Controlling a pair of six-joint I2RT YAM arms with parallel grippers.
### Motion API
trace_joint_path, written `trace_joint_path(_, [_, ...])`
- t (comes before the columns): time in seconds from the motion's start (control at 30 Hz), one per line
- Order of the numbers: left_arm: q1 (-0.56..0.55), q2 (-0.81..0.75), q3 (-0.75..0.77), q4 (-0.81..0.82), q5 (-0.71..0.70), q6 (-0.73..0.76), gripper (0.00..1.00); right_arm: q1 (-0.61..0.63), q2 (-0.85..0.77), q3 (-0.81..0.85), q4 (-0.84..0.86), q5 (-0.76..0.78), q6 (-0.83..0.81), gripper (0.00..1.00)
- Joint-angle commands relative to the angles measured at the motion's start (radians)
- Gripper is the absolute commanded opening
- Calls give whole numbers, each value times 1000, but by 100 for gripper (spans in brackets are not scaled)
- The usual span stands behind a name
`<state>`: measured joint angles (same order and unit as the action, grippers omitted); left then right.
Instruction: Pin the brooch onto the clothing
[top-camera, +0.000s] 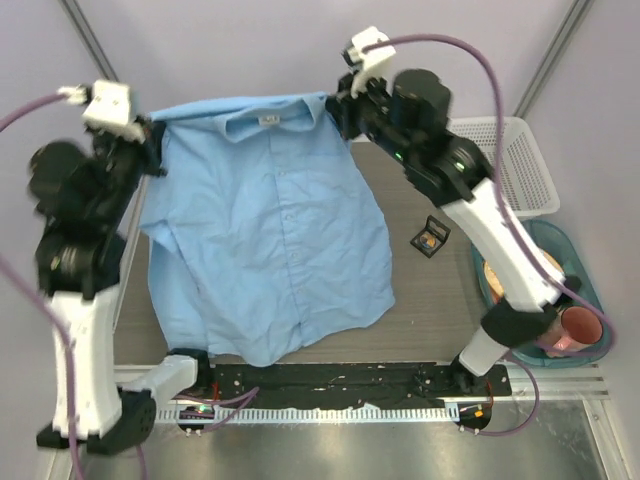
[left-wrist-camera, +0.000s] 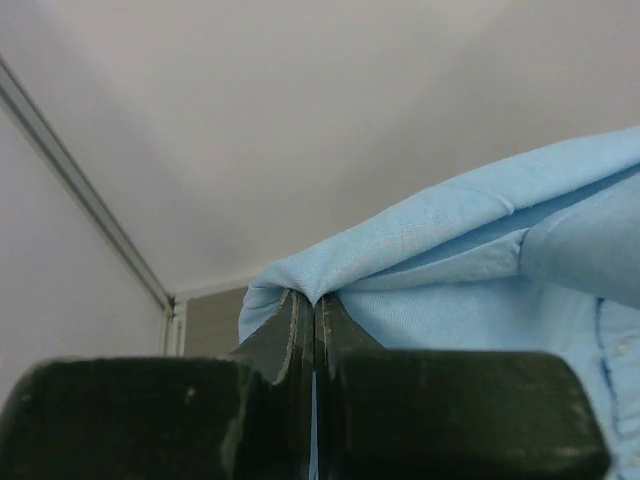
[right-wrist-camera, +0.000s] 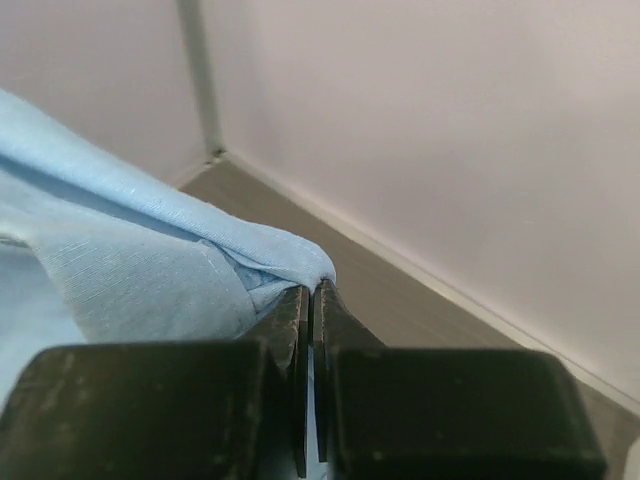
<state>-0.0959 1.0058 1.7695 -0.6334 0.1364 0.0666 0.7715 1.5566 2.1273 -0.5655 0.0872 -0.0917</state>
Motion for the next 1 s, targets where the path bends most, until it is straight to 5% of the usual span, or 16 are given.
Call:
trace_joint_path(0.0, [13, 288, -27, 116, -233, 104, 16, -138, 285, 195, 92, 180, -26, 13])
trace_joint_path(0.07, [41, 441, 45, 86, -244, 108, 51, -165, 504, 435, -37, 207, -62, 50])
trace_joint_path(0.1, [56, 485, 89, 62, -229, 95, 83, -178, 566, 568, -87, 212, -66, 81])
trace_joint_path(0.13, [71, 528, 131, -9, -198, 73, 99, -189, 600, 597, -164, 209, -59, 93])
trace_joint_path(0.23, [153, 574, 197, -64, -62, -17, 100, -244, 559, 438, -203, 96, -16, 97])
trace_joint_path(0.37, [163, 475, 27, -28, 49, 15, 100, -293, 451, 281, -267, -49, -32, 99])
trace_joint_path(0.57, [162, 367, -198, -184, 190, 113, 99, -319, 269, -38, -329, -295, -166, 99])
trace_joint_path(0.77, [162, 269, -441, -250, 244, 165, 95, -319, 188, -332, -458, -440, -243, 91])
trace_joint_path(0.97, [163, 318, -530, -296, 197, 200, 92, -305, 117, -657, -399, -474, -252, 82])
